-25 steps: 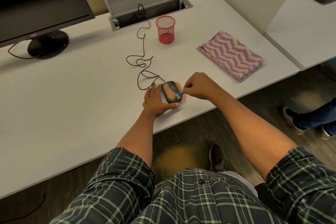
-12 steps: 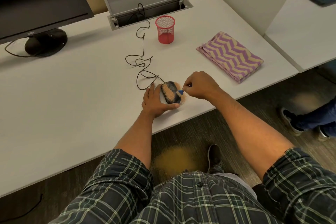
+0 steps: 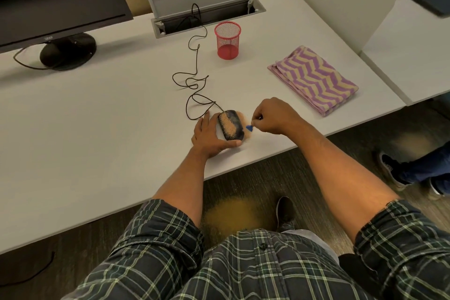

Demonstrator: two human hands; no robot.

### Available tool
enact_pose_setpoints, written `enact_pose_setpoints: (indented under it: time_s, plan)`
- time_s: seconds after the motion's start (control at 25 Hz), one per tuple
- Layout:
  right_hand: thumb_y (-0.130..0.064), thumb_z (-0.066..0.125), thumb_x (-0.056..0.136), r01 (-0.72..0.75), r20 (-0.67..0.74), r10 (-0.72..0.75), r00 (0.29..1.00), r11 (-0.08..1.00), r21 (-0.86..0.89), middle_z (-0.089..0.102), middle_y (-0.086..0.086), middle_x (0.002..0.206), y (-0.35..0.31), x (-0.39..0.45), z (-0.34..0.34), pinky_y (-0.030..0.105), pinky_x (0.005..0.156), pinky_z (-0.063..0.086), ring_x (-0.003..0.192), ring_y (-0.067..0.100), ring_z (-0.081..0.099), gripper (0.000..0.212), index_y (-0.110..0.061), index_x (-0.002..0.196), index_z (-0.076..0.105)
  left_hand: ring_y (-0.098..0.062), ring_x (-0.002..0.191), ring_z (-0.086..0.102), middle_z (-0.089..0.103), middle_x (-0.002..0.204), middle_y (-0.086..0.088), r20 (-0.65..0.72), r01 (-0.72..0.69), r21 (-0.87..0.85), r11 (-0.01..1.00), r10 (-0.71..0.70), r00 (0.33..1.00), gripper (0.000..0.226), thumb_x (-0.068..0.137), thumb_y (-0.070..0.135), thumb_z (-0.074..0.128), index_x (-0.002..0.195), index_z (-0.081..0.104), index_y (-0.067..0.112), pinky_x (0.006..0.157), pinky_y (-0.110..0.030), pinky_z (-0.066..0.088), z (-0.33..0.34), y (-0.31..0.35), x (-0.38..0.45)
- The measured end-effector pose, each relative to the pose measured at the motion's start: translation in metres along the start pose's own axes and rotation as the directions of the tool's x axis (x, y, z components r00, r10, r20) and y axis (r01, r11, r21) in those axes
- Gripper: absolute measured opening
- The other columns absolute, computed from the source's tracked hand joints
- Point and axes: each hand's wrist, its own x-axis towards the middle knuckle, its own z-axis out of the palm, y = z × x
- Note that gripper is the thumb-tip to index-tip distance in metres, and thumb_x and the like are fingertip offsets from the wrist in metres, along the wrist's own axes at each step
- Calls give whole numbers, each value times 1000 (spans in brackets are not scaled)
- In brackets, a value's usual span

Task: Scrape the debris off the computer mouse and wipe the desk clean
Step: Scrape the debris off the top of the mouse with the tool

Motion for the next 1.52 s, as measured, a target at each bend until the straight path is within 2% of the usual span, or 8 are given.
enact_pose_setpoints:
  time_s: [0.16, 0.28, 0.36, 0.52, 0.68, 0.8, 0.88, 1.52]
  plan:
    - [-22, 68, 88, -40, -111, 70, 991, 968, 247, 75, -2, 92, 1, 10, -6, 21, 61, 48, 76, 12, 67, 17, -15, 97, 80, -18, 154, -10, -11, 168, 9, 8, -1, 23, 1000, 1, 1000, 125, 65, 71, 79, 160, 5, 35, 122, -46, 6, -1, 1, 1]
    - [-22, 69, 88, -83, -37, 95, 995, 964, 251, 76, 1, 94, 2, 17, 3, 29, 67, 56, 79, 15, 69, 16, -13, 94, 81, -20, 154, -9, -11, 168, 8, -4, -4, 28, 1000, 4, 1000, 125, 65, 71, 79, 160, 5, 35, 123, -47, 7, -1, 1, 0]
    - [-22, 68, 88, -122, -107, 152, 983, 962, 242, 77, 0, 95, 5, 21, 8, 27, 64, 54, 74, 11, 66, 17, -12, 92, 81, -20, 154, -9, -11, 168, 8, -3, -7, 29, 1000, 7, 1000, 125, 65, 72, 78, 160, 6, 36, 122, -48, 7, -1, 1, 0]
    - [-24, 73, 87, -88, -74, 129, 989, 909, 407, 74, -2, 90, 3, 26, 11, 25, 65, 52, 75, 10, 66, 16, -11, 93, 80, -20, 154, -9, -11, 168, 8, 0, -5, 39, 999, 5, 1000, 124, 65, 72, 77, 160, 6, 36, 122, -48, 8, -1, 0, 0]
    - [-24, 71, 87, -96, -117, 147, 982, 928, 359, 76, 0, 92, -1, 35, 11, 23, 60, 47, 71, 7, 63, 16, -11, 89, 81, -19, 154, -9, -11, 168, 9, -2, -1, 35, 999, 1, 1000, 124, 65, 73, 77, 159, 5, 38, 123, -48, 7, 0, 0, 1]
    - [-22, 73, 84, -127, -33, 151, 988, 914, 384, 77, -1, 91, -3, 40, 9, 21, 57, 45, 70, 7, 65, 13, -13, 89, 81, -18, 154, -10, -11, 167, 10, 3, 5, 34, 999, -5, 1000, 124, 64, 73, 78, 159, 5, 40, 122, -49, 7, 0, -1, 1]
    - [-22, 71, 84, -145, -94, 187, 978, 930, 337, 76, -2, 89, -5, 42, 9, 20, 54, 44, 68, 7, 64, 13, -13, 87, 81, -18, 154, -10, -11, 167, 11, -1, 5, 28, 1000, -5, 1000, 124, 63, 73, 78, 159, 6, 40, 122, -48, 7, 0, -1, 1]
    - [-16, 78, 78, -162, 53, 153, 987, 933, 321, 75, 3, 83, -5, 35, 1, 33, 66, 56, 77, 18, 68, 12, -7, 84, 81, -17, 153, -12, -12, 167, 11, 18, 11, 5, 1000, -11, 1000, 125, 64, 71, 79, 160, 6, 38, 123, -49, 5, -1, 0, 0]
